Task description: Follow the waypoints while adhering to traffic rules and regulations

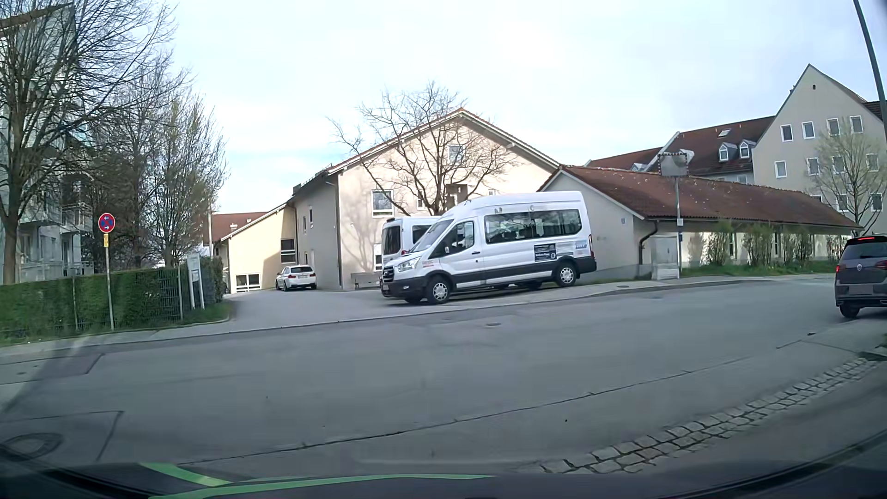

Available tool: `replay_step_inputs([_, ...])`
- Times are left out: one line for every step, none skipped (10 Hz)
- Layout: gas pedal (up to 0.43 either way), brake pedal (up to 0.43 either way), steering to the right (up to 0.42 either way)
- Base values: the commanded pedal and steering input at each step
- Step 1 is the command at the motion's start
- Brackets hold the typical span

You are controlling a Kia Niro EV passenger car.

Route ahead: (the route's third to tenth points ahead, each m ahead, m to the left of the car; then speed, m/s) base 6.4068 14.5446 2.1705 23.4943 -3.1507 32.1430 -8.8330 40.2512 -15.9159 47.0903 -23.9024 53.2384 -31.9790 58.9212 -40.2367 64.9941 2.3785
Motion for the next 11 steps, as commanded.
replay_step_inputs([0.000, 0.250, 0.087])
replay_step_inputs([0.000, 0.250, 0.076])
replay_step_inputs([0.000, 0.250, 0.064])
replay_step_inputs([0.000, 0.250, 0.039])
replay_step_inputs([0.000, 0.250, 0.013])
replay_step_inputs([0.000, 0.250, -0.024])
replay_step_inputs([0.000, 0.244, -0.054])
replay_step_inputs([0.000, 0.244, -0.086])
replay_step_inputs([0.000, 0.244, -0.110])
replay_step_inputs([0.000, 0.244, -0.145])
replay_step_inputs([0.000, 0.244, -0.177])
